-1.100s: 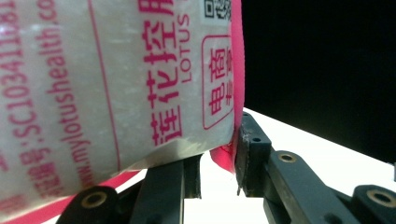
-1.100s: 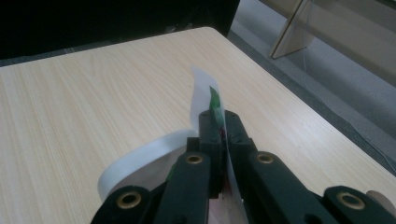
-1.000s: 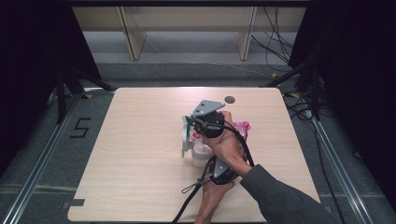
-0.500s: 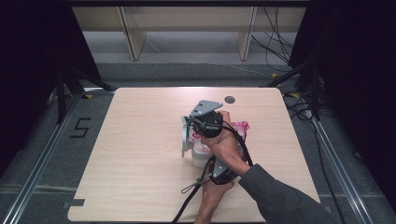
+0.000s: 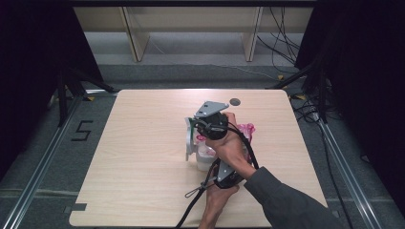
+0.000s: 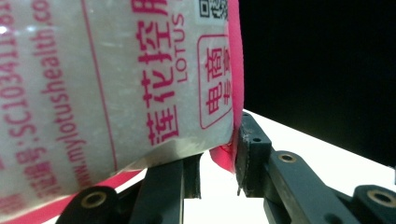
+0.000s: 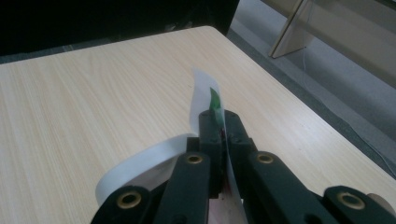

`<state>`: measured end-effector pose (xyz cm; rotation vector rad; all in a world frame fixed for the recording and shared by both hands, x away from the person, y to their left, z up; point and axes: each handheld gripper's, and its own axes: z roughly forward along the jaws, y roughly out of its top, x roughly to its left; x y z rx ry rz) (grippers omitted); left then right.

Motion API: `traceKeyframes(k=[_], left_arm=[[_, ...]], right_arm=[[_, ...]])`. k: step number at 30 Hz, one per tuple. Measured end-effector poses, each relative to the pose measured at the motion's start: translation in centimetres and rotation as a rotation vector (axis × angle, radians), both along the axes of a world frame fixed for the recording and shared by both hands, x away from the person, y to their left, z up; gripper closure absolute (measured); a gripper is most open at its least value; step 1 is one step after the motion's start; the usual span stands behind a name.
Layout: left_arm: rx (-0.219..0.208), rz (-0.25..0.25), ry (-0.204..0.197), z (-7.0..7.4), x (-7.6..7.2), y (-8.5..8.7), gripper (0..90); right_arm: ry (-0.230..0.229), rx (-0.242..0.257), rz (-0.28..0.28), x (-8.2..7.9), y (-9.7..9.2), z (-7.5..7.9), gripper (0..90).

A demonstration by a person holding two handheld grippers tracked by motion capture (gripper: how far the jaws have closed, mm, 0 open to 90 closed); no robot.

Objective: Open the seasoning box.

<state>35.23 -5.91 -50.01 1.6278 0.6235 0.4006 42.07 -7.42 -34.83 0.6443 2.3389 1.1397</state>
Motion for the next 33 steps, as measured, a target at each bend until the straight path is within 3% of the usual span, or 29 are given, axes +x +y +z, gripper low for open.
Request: traceKeyframes(k=[7,10,13,16,26,27,28,33], left_arm=[[0.001,-0.005,-0.011,0.10,0.07,0.05,73.6],[0.008,-0.008,-0.016,0.17,0.05,0.21,73.6],[0.005,-0.005,-0.014,0.12,0.07,0.14,73.6],[0.008,-0.009,-0.012,0.16,0.08,0.21,73.7],[0.009,-0.008,-0.016,0.17,0.05,0.18,73.7],[0.002,0.006,-0.002,0.15,-0.07,0.15,73.7],[0.008,-0.008,-0.016,0.14,0.06,0.16,73.7],[0.003,-0.007,-0.015,0.19,0.00,0.13,73.7]], right_arm=[[-0.010,-0.015,0.001,0.08,0.12,-0.21,89.3],[-0.006,0.006,-0.015,-0.01,0.20,-0.10,89.3],[-0.009,-0.011,-0.001,0.10,0.20,-0.22,89.4],[-0.011,0.008,-0.009,0.17,0.13,-0.06,89.4],[-0.006,-0.001,-0.014,0.02,0.16,-0.14,89.3],[-0.008,0.010,-0.011,0.11,0.09,-0.10,89.3],[-0.002,0.014,-0.015,0.11,0.04,-0.11,89.3],[-0.008,0.009,-0.009,0.06,0.15,-0.13,89.3]])
